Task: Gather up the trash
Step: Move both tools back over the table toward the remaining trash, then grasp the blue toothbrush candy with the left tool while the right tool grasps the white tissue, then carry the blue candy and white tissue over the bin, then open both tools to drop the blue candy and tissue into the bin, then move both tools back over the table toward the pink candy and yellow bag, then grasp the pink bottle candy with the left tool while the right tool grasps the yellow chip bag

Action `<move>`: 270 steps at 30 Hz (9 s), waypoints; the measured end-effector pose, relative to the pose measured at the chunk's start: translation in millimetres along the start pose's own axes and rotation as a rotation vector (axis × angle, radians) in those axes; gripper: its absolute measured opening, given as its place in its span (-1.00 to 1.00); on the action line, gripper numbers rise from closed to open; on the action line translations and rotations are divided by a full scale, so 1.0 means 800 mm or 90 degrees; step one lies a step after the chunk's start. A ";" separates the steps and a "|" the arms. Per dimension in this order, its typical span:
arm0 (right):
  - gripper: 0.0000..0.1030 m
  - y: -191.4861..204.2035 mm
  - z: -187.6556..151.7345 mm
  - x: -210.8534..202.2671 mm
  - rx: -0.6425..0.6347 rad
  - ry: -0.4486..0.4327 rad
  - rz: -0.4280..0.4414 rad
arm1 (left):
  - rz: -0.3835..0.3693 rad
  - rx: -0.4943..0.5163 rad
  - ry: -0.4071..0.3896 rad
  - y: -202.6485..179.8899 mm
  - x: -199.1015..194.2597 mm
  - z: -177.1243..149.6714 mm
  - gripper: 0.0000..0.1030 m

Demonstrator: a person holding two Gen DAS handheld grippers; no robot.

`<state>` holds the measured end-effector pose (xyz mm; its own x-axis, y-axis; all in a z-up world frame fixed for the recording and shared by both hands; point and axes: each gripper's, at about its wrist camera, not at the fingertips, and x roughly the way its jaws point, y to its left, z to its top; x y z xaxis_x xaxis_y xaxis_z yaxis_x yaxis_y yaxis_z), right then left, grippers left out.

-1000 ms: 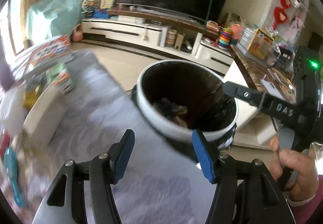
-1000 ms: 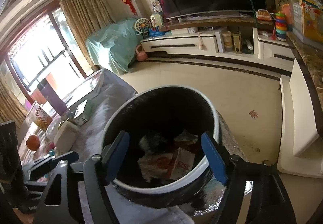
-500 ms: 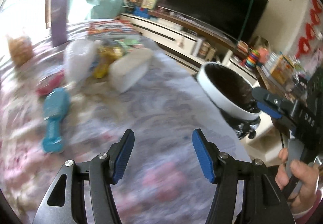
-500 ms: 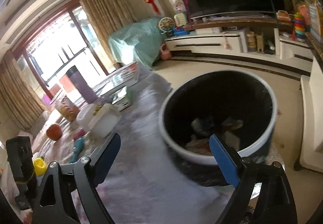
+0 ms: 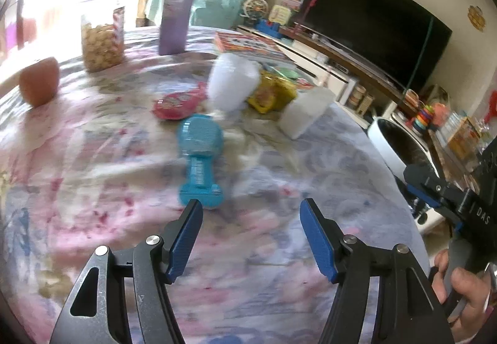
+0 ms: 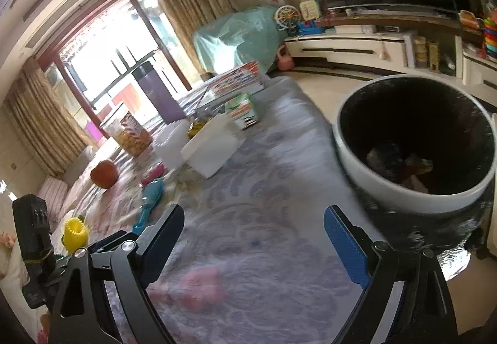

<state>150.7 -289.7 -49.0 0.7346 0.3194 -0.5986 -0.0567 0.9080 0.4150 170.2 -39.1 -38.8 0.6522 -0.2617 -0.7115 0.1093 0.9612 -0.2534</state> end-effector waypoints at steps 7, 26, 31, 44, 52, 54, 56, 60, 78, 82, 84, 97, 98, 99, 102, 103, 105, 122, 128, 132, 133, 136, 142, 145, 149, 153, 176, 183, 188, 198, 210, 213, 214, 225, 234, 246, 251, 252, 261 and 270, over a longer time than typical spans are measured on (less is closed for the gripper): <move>0.80 0.026 -0.002 0.025 -0.014 0.015 0.017 | 0.018 -0.019 0.004 0.021 -0.004 0.005 0.25; 0.80 0.066 0.018 0.099 -0.013 0.047 0.045 | 0.031 -0.028 0.033 0.056 0.039 0.031 0.31; 0.80 0.074 0.031 0.121 -0.013 0.045 0.045 | 0.033 -0.031 0.035 0.062 0.052 0.038 0.31; -0.16 0.057 0.044 0.143 -0.010 0.046 0.026 | 0.053 0.033 0.038 0.039 0.091 0.055 -0.59; -0.35 0.047 0.027 0.105 -0.023 0.042 0.035 | 0.026 0.020 0.029 0.038 0.078 0.049 -0.64; -0.36 0.040 0.024 0.092 -0.023 0.040 0.038 | 0.014 0.021 0.027 0.033 0.071 0.045 -0.64; -0.37 0.034 0.021 0.080 -0.025 0.035 0.036 | 0.004 0.025 0.025 0.026 0.067 0.043 -0.64; -0.37 0.022 0.017 0.056 -0.023 0.029 0.031 | -0.017 0.034 0.027 0.006 0.062 0.039 -0.64; -0.38 -0.027 0.003 -0.025 -0.007 -0.007 -0.004 | -0.063 0.072 0.041 -0.084 0.074 0.036 -0.64; -0.38 -0.042 0.001 -0.038 0.003 -0.015 -0.014 | -0.074 0.086 0.044 -0.102 0.078 0.039 -0.64; -0.38 -0.049 0.002 -0.045 0.009 -0.021 -0.019 | -0.078 0.093 0.044 -0.111 0.079 0.041 -0.64; -0.38 -0.098 0.013 -0.080 0.039 -0.051 -0.052 | -0.105 0.141 0.043 -0.167 0.094 0.060 -0.64; -0.38 -0.100 0.014 -0.081 0.040 -0.052 -0.054 | -0.106 0.142 0.043 -0.169 0.096 0.061 -0.64; -0.38 -0.103 0.015 -0.082 0.041 -0.052 -0.056 | -0.108 0.145 0.044 -0.171 0.098 0.063 -0.64; -0.38 -0.109 0.016 -0.084 0.042 -0.052 -0.061 | -0.113 0.152 0.045 -0.180 0.102 0.067 -0.64; -0.38 -0.110 0.016 -0.085 0.042 -0.052 -0.062 | -0.115 0.154 0.045 -0.183 0.103 0.068 -0.64; -0.38 -0.115 0.018 -0.087 0.044 -0.053 -0.065 | -0.118 0.159 0.045 -0.188 0.107 0.071 -0.64; -0.38 -0.153 0.038 -0.088 0.056 -0.050 -0.084 | -0.136 0.181 0.055 -0.228 0.146 0.103 -0.64; -0.38 -0.164 0.046 -0.081 0.054 -0.038 -0.092 | -0.140 0.193 0.063 -0.244 0.164 0.113 -0.64; -0.38 -0.169 0.051 -0.075 0.046 -0.024 -0.096 | -0.149 0.209 0.068 -0.252 0.174 0.120 -0.64; -0.38 -0.169 0.053 -0.073 0.043 -0.020 -0.097 | -0.149 0.210 0.069 -0.253 0.176 0.122 -0.64; -0.38 -0.171 0.055 -0.067 0.039 -0.009 -0.100 | -0.149 0.216 0.074 -0.258 0.184 0.125 -0.64; -0.37 -0.174 0.059 -0.059 0.032 0.003 -0.104 | -0.163 0.241 0.084 -0.268 0.196 0.132 -0.63; -0.37 -0.174 0.061 -0.056 0.030 0.007 -0.105 | -0.162 0.244 0.085 -0.271 0.200 0.135 -0.63; -0.33 -0.173 0.064 -0.053 0.026 0.012 -0.106 | -0.164 0.248 0.089 -0.274 0.206 0.138 -0.63; -0.29 -0.175 0.065 -0.050 0.023 0.019 -0.108 | -0.166 0.245 0.098 -0.275 0.211 0.140 -0.62; 0.61 -0.143 0.051 -0.082 0.035 -0.066 -0.104 | -0.139 0.153 0.063 -0.191 0.164 0.090 0.06; 0.67 -0.118 0.040 -0.074 0.042 -0.068 -0.077 | -0.111 0.097 0.047 -0.133 0.122 0.065 0.06; 0.67 -0.091 0.028 -0.060 0.028 -0.054 -0.057 | -0.088 0.065 0.030 -0.098 0.092 0.052 0.06; 0.67 -0.036 0.007 -0.022 0.003 -0.021 -0.010 | -0.040 0.015 0.021 -0.038 0.050 0.032 0.07; 0.67 0.011 -0.003 0.012 -0.035 0.001 0.017 | -0.016 -0.035 0.016 0.014 0.029 0.025 0.09; 0.66 0.023 -0.003 0.022 -0.047 0.008 0.019 | -0.013 -0.042 0.016 0.022 0.029 0.026 0.10; 0.66 0.027 -0.002 0.025 -0.052 0.008 0.019 | -0.011 -0.044 0.017 0.026 0.030 0.027 0.11; 0.63 0.063 0.007 0.070 -0.089 0.022 0.026 | 0.018 -0.049 0.019 0.057 0.040 0.046 0.14; 0.47 0.080 0.029 0.112 -0.093 0.029 0.033 | 0.033 -0.028 0.015 0.083 0.061 0.084 0.28; 0.26 0.099 0.052 0.157 -0.085 0.031 0.023 | 0.018 0.044 0.034 0.105 0.120 0.135 0.39; 0.26 0.097 0.066 0.175 -0.074 0.025 0.005 | 0.007 0.065 0.048 0.107 0.148 0.144 0.39; 0.26 0.097 0.070 0.180 -0.074 0.024 0.001 | 0.005 0.069 0.049 0.106 0.151 0.144 0.39; -0.23 0.098 0.075 0.204 -0.078 0.035 0.003 | -0.008 0.095 0.046 0.101 0.160 0.143 -0.17; -0.26 0.120 0.055 0.184 -0.104 0.049 0.059 | 0.014 0.030 0.021 0.116 0.101 0.102 -0.18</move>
<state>282.9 -167.3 -67.4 0.6670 0.4183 -0.6165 -0.2357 0.9035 0.3580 294.8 36.1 -66.3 0.6295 -0.2421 -0.7383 0.1312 0.9697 -0.2061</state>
